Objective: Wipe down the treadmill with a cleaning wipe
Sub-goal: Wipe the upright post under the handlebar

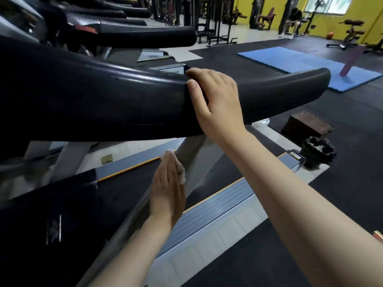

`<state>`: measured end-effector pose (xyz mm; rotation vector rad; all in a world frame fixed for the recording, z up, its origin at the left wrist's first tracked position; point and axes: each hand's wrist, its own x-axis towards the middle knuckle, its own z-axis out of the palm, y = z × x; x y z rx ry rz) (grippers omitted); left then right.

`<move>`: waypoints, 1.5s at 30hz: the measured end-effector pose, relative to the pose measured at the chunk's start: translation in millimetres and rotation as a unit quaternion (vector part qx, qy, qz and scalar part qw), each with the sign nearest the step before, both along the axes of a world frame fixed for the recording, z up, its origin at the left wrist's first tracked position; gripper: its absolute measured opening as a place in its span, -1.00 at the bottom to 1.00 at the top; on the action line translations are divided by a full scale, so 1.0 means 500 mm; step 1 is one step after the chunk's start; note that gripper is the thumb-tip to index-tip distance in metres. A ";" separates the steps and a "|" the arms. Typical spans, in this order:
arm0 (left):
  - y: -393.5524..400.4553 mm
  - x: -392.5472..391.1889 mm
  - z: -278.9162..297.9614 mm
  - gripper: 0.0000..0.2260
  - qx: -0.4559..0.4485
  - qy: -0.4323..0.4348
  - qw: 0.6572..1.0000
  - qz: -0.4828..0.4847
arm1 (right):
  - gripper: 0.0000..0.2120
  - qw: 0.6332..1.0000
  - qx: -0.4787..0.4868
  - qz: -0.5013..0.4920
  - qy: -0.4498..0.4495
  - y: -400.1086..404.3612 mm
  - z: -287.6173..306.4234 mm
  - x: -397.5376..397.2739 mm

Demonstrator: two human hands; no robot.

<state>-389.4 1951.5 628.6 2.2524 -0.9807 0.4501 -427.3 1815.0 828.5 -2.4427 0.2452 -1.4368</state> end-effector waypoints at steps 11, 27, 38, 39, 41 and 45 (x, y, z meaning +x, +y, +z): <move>-0.030 -0.071 0.005 -0.50 0.066 -0.150 0.985 0.052 | -0.55 0.970 -0.093 0.088 0.208 -0.226 0.056 -0.035; -0.143 -0.014 0.176 -0.46 0.631 -0.502 0.586 -0.081 | -0.57 0.967 -0.093 0.145 0.189 -0.278 0.056 -0.033; -0.270 -0.034 0.203 -0.46 0.629 -0.513 0.569 -0.129 | -0.52 0.970 -0.112 0.130 0.171 -0.282 0.044 -0.027; -0.248 -0.028 0.198 -0.46 0.633 -0.518 0.559 -0.137 | -0.52 0.970 -0.109 0.135 0.172 -0.281 0.044 -0.027; -0.157 -0.018 0.169 -0.48 0.686 -0.504 0.503 -0.154 | -0.53 0.971 -0.112 0.133 0.167 -0.277 0.044 -0.028; 0.028 0.004 0.099 -0.43 0.718 -0.474 0.469 -0.200 | -0.53 0.976 -0.125 0.108 0.142 -0.271 0.036 -0.028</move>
